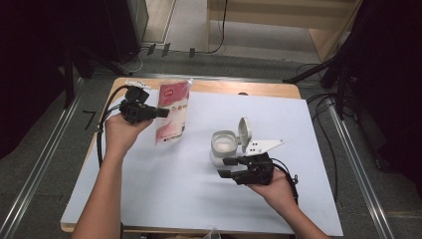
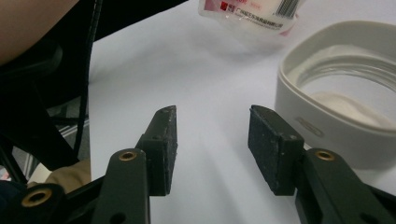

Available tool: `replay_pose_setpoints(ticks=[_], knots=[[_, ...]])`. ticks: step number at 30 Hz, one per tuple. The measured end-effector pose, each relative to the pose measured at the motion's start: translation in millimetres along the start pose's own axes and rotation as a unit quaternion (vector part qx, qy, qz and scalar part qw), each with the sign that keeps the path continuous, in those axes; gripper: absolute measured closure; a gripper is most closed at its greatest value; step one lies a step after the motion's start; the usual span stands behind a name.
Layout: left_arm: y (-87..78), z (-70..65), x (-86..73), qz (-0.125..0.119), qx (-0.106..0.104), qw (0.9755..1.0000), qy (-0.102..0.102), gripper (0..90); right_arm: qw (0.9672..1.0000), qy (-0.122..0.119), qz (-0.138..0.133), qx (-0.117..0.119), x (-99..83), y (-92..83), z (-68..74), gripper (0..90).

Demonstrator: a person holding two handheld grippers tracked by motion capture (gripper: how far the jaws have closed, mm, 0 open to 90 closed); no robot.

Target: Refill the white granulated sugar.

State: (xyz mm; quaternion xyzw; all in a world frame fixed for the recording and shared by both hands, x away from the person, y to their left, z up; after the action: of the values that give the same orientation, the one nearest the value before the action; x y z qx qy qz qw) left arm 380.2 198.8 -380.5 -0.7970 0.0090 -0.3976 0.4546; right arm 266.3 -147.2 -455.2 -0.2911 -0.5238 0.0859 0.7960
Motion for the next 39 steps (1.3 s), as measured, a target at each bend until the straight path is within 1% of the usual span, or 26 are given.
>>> replay_pose_setpoints(ticks=[1,3,4,5,7,10,11,12,15,16,17,18,20,22,23,24,27,28,29,31,32,34,35,36,38,39], knots=[[2.8,-1.4,1.9,-0.003,-0.004,1.0,0.003,90.0,1.0,0.0,0.001,-0.002,-1.2,-2.0,-0.5,52.7],[7.7,-4.0,6.1,0.001,-0.002,1.0,0.007,90.0,1.0,0.003,0.0,-0.004,-4.8,-5.4,-1.6,52.7],[11.2,-4.4,7.6,-0.001,-0.005,0.9999,0.011,90.0,1.0,0.001,-0.001,-0.005,-5.8,-6.0,-2.2,52.3],[14.2,-5.5,9.1,0.002,0.0,0.9999,0.013,90.0,1.0,0.002,0.0,-0.006,-7.2,-7.4,-2.8,51.6],[21.9,-6.6,10.3,-0.003,0.005,0.9999,0.015,90.0,0.9999,0.009,0.003,0.006,-9.2,-9.6,-4.1,50.9],[31.3,-4.8,9.7,-0.002,0.015,0.9996,0.024,90.0,1.0,0.008,0.003,0.003,-11.4,-12.8,-4.9,50.9],[33.3,-3.9,8.9,-0.004,0.019,0.9996,0.019,90.0,0.9999,0.011,0.0,0.002,-12.0,-13.8,-5.6,50.9],[35.4,-0.8,7.9,-0.017,0.015,0.9996,0.017,90.0,1.0,0.01,0.0,-0.001,-12.5,-15.1,-6.7,51.0],[34.6,2.7,7.4,-0.021,0.017,0.9995,0.018,90.0,0.9999,0.011,-0.002,-0.009,-13.7,-18.9,-8.3,51.0],[34.1,2.7,6.1,-0.021,0.023,0.9992,0.024,90.0,0.9998,0.013,-0.003,-0.012,-14.1,-20.5,-8.6,51.1],[32.9,2.3,4.6,-0.017,0.023,0.9993,0.026,90.0,0.9998,0.011,-0.004,-0.014,-14.3,-21.9,-9.7,51.0],[31.9,2.9,2.9,-0.02,0.02,0.9992,0.03,90.0,0.9997,0.016,-0.006,-0.017,-14.7,-23.2,-10.4,50.8],[31.1,2.7,-2.3,-0.025,0.015,0.9988,0.04,90.0,0.9996,0.015,-0.005,-0.023,-15.3,-25.8,-12.7,50.3],[29.3,4.3,-5.2,-0.019,0.011,0.999,0.039,90.0,0.9997,0.014,-0.005,-0.021,-16.0,-28.3,-14.5,50.2],[29.0,4.7,-7.5,-0.021,0.013,0.999,0.038,90.0,0.9996,0.016,-0.005,-0.023,-16.4,-29.6,-15.3,50.1],[28.2,5.2,-10.0,-0.017,0.012,0.9992,0.034,90.0,0.9996,0.015,-0.006,-0.024,-16.5,-30.8,-16.9,50.1],[25.1,5.8,-18.1,-0.013,0.013,0.9992,0.035,90.0,0.9994,0.018,-0.012,-0.027,-16.4,-34.5,-19.8,50.0],[23.9,6.4,-20.8,-0.008,0.012,0.9993,0.034,89.9,0.9993,0.017,-0.014,-0.03,-16.0,-36.1,-20.2,50.0],[22.6,7.1,-23.9,-0.003,0.016,0.9993,0.033,89.5,0.9993,0.014,-0.015,-0.032,-15.6,-37.2,-20.5,50.0],[20.2,8.0,-30.7,-0.004,0.013,0.9993,0.034,88.8,0.9992,0.011,-0.014,-0.037,-15.4,-38.9,-21.4,50.0],[19.5,7.6,-33.3,-0.011,0.017,0.999,0.04,88.4,0.9991,0.01,-0.013,-0.04,-15.4,-39.5,-22.5,50.0],[18.8,7.6,-38.1,-0.015,0.022,0.999,0.036,88.2,0.9991,0.007,-0.011,-0.041,-15.6,-40.1,-24.2,50.0],[18.8,8.6,-39.9,-0.02,0.02,0.9988,0.039,88.1,0.9992,0.007,-0.009,-0.039,-15.7,-39.9,-24.9,50.0],[19.0,8.7,-41.0,-0.016,0.012,0.9994,0.029,88.0,0.9991,0.004,-0.008,-0.041,-15.7,-39.5,-25.6,50.0],[18.4,8.8,-43.1,-0.015,0.011,0.9993,0.033,86.9,0.9991,0.0,-0.007,-0.041,-15.1,-38.5,-26.9,50.0],[18.8,8.5,-44.3,-0.016,0.007,0.9994,0.031,86.3,0.9991,0.0,-0.007,-0.041,-14.9,-38.4,-27.4,50.0]])
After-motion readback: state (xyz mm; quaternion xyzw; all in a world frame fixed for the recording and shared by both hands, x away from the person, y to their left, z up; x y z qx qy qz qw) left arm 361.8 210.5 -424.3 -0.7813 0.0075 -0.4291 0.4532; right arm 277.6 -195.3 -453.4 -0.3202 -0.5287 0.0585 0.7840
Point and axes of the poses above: each handheld gripper's, and its own axes: y roughly forward along the jaws, x roughly out of its top, z roughly to its left, the point moved 1 cm from there along y, roughly forward along the jaws, and after that the axes turned 5 degrees about z, right-handed, at the moved point
